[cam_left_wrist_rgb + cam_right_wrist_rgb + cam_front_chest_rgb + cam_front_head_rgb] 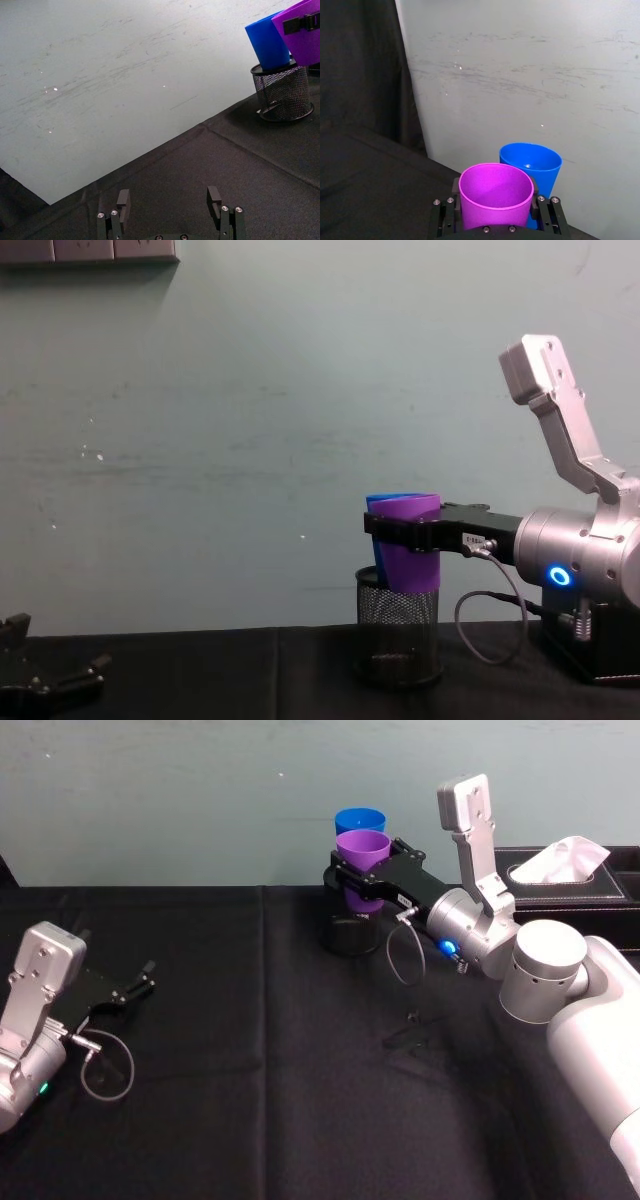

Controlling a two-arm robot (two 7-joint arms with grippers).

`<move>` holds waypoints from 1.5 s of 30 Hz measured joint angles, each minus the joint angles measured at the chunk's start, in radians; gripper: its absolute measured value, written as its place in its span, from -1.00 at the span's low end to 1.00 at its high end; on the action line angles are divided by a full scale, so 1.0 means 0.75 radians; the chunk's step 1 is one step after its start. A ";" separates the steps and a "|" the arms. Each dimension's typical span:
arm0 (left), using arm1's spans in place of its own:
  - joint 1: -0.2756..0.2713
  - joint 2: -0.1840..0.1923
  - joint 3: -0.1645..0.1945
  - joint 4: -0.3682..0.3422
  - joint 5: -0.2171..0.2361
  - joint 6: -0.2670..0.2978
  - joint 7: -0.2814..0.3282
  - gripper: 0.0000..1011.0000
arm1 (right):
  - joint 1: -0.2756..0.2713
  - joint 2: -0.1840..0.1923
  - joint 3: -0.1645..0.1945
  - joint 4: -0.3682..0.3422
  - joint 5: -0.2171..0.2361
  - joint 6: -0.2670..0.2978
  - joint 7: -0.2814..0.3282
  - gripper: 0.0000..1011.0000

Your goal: Pick up one cup with a gripper and tap it against the other cup.

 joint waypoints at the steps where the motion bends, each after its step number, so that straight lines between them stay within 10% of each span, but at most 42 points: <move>1: 0.000 0.000 0.000 0.000 0.000 0.000 0.000 0.98 | 0.000 0.000 0.000 0.000 0.000 0.000 0.000 0.47; 45: 0.000 0.000 0.000 0.000 0.000 0.000 0.000 0.98 | 0.000 0.000 0.000 0.000 0.000 0.000 0.000 0.47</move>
